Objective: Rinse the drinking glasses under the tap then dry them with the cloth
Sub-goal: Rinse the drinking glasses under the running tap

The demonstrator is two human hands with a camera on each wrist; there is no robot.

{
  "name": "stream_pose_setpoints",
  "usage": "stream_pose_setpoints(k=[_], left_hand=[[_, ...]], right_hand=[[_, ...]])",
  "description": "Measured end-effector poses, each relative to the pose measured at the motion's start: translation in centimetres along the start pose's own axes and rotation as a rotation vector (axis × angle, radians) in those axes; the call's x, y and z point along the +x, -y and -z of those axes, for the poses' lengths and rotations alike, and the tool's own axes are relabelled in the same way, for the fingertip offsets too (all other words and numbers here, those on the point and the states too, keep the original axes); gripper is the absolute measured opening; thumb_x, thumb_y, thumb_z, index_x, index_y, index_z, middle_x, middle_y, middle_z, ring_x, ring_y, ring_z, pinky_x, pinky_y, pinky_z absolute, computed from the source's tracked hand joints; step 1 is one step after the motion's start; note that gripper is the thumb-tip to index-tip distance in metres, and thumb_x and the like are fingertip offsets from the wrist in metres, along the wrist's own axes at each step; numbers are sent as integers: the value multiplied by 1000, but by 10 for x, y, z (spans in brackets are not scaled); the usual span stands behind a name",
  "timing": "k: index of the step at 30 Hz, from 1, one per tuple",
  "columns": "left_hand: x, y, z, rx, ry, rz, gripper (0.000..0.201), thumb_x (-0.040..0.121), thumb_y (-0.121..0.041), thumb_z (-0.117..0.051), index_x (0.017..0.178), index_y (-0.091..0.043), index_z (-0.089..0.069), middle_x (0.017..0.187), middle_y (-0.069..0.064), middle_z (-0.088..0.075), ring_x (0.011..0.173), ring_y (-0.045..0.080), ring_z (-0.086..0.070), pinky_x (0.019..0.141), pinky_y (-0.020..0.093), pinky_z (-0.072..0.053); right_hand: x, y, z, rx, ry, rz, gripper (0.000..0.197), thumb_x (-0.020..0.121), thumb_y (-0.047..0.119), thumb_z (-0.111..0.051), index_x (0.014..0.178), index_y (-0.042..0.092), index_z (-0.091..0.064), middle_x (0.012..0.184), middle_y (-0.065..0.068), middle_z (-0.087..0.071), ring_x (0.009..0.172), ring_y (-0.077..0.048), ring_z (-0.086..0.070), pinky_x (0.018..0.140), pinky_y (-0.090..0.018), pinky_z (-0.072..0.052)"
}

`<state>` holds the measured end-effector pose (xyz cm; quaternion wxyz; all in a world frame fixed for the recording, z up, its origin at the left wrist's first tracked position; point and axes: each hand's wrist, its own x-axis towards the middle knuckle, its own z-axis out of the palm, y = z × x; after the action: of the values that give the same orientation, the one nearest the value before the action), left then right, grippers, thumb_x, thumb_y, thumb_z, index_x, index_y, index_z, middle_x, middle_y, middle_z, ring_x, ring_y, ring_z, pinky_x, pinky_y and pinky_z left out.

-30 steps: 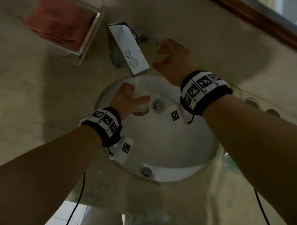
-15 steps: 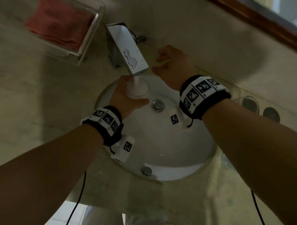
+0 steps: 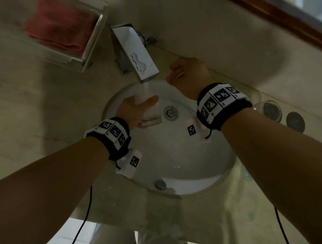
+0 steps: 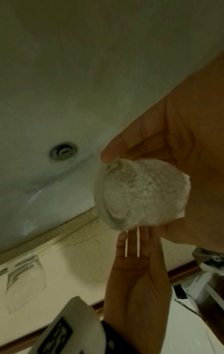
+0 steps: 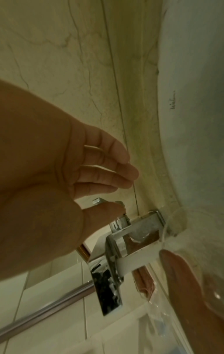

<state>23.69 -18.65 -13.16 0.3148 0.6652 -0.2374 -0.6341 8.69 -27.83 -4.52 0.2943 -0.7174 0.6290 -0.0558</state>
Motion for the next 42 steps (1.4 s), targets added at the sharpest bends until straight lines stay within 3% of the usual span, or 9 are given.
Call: stream_pose_setpoints(k=[7,13,18,21,23,25,28,35,42], left_hand=[[-6,-1,-12,178,53,113,71,77,-73,-63,104,-7,-69,95,9,-71,80,27,-70,52,34,-57],[-10,-1,-30,276,45,159,73,75,-76,-61,99,-7,-67,95,11,-70,88,30,-70,59,34,-58],[-15,2,-52,398,69,160,79,68,-84,-60,95,-9,-66,96,13,-71,89,31,-69,70,38,-60],[-25,0,-75,552,95,54,108,44,-95,-52,108,-10,-70,104,12,-72,93,31,-69,87,42,-58],[-36,-2,-93,687,180,-70,99,51,-95,-47,113,-21,-69,110,7,-72,101,27,-66,96,41,-52],[-51,-4,-112,787,293,-199,63,75,-83,-51,104,-30,-65,104,0,-72,100,20,-66,86,35,-51],[-75,2,-134,728,388,-281,53,76,-66,-70,107,-24,-58,98,-8,-68,84,1,-66,64,18,-48],[-118,36,-166,944,570,-629,72,51,-77,-71,108,-41,-46,105,-18,-71,88,2,-67,77,30,-57],[-141,64,-201,980,601,-825,78,53,-73,-71,121,-44,-45,115,-18,-63,97,10,-63,81,39,-57]], right_hand=[[-12,-8,3,-29,42,-49,34,92,31,-65,122,16,-63,110,1,-66,97,-12,-57,78,-22,-42],[-43,-34,7,74,56,-165,32,92,35,-66,118,17,-65,103,0,-71,97,-19,-67,86,-35,-55],[-81,-55,12,172,-9,-245,34,92,36,-66,120,16,-64,103,2,-68,93,-16,-66,74,-25,-53],[-108,-68,22,193,-74,-281,32,92,36,-65,119,18,-64,96,8,-63,88,-11,-61,61,-15,-42],[-127,-77,30,204,-133,-306,30,91,37,-66,116,21,-65,90,13,-62,86,-9,-61,68,-19,-46],[-146,-88,40,206,-205,-333,29,90,38,-67,114,22,-66,87,16,-61,86,-8,-62,76,-23,-50],[-176,-108,56,210,-300,-353,29,90,37,-68,113,19,-67,90,11,-64,85,-7,-62,77,-23,-50],[-242,-159,77,211,-476,-371,27,88,31,-70,110,15,-69,85,13,-63,81,-7,-65,79,-25,-55],[-284,-210,65,136,-357,-393,49,80,39,-78,122,19,-63,117,1,-63,102,-13,-60,88,-30,-51]])
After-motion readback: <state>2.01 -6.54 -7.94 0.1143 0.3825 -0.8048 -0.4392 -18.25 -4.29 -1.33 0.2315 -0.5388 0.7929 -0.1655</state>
